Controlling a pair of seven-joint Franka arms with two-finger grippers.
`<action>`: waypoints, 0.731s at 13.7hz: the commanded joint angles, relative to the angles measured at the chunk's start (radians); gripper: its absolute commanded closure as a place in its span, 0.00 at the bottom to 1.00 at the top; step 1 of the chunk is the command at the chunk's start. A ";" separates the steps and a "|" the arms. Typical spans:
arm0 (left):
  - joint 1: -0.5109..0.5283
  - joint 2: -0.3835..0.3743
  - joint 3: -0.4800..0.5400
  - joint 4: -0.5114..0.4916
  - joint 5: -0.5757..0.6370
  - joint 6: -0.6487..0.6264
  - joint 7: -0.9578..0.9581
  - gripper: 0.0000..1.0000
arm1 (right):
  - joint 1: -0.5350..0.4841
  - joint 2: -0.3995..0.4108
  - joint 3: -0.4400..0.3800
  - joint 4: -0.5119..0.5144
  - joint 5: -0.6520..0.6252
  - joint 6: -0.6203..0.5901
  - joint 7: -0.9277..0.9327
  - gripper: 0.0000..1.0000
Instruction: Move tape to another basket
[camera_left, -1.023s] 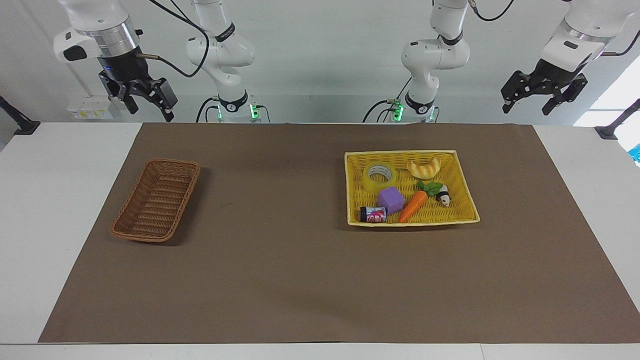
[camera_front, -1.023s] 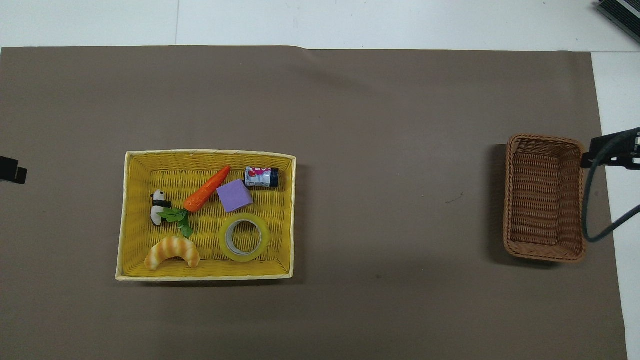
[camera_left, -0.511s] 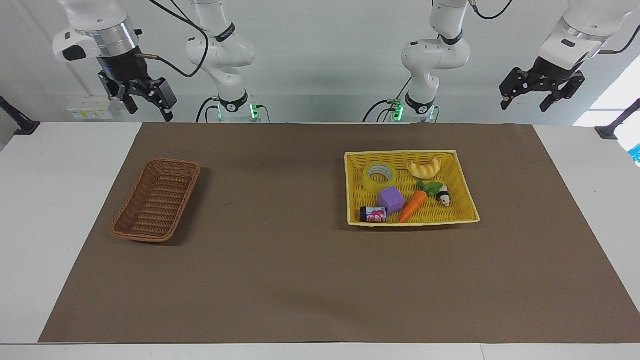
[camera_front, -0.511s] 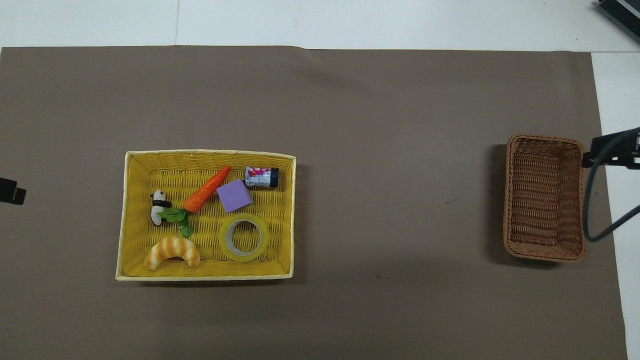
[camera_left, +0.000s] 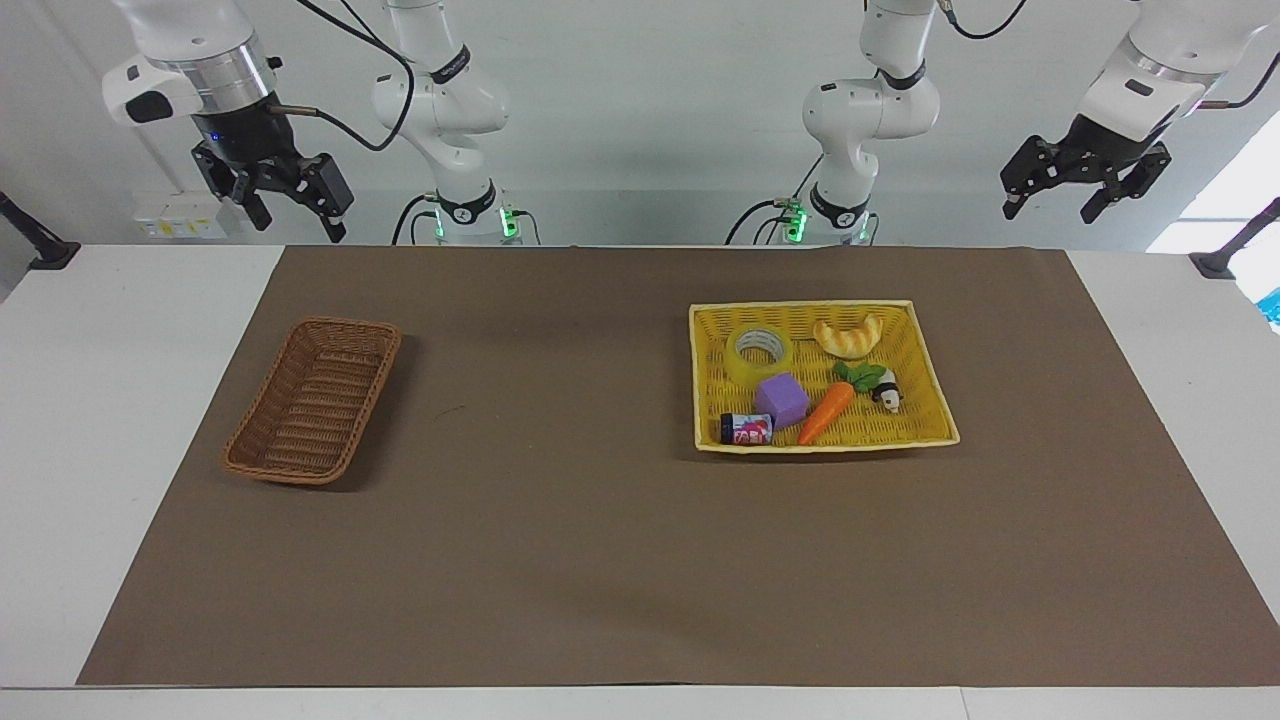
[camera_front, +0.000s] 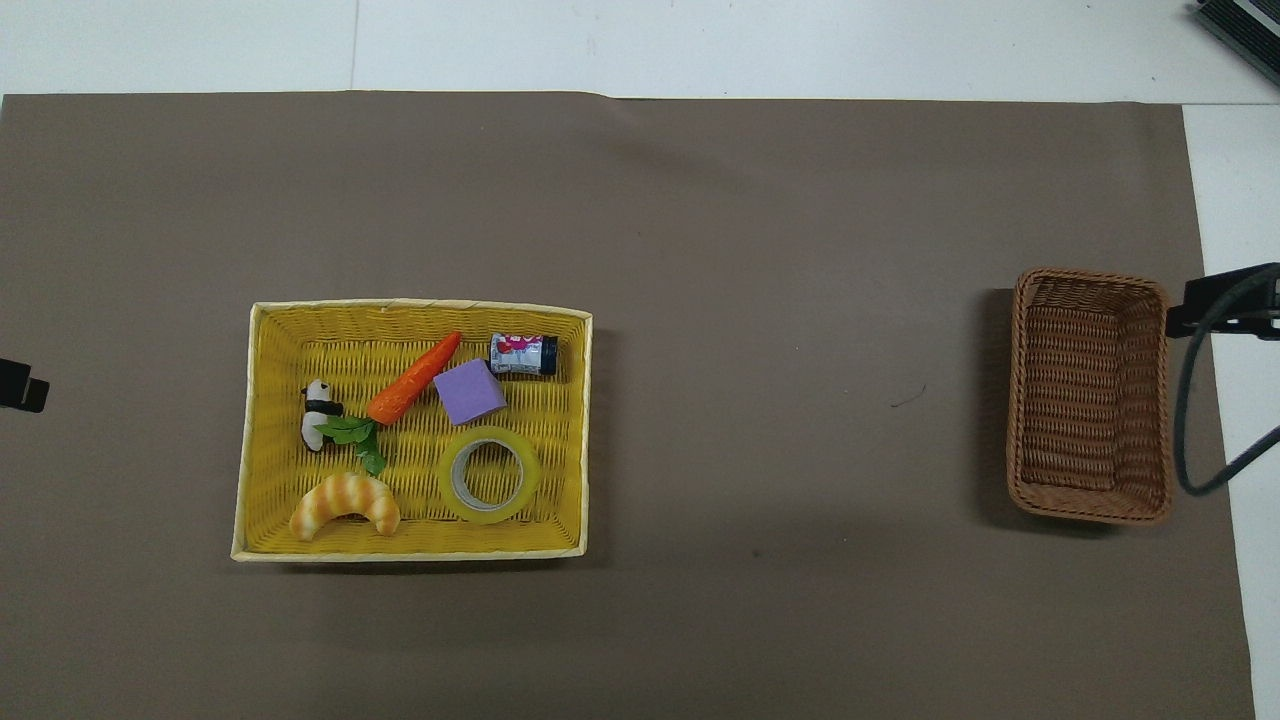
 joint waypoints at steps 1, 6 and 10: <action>0.000 -0.040 0.004 -0.054 -0.009 0.005 0.010 0.00 | 0.003 -0.023 -0.002 -0.030 0.007 0.017 -0.029 0.00; -0.050 -0.044 -0.003 -0.082 -0.010 0.010 -0.057 0.00 | 0.003 -0.023 0.001 -0.036 -0.005 0.002 -0.080 0.00; -0.135 -0.044 -0.003 -0.080 -0.010 0.010 -0.176 0.00 | 0.003 -0.019 0.001 -0.044 -0.019 -0.010 -0.166 0.00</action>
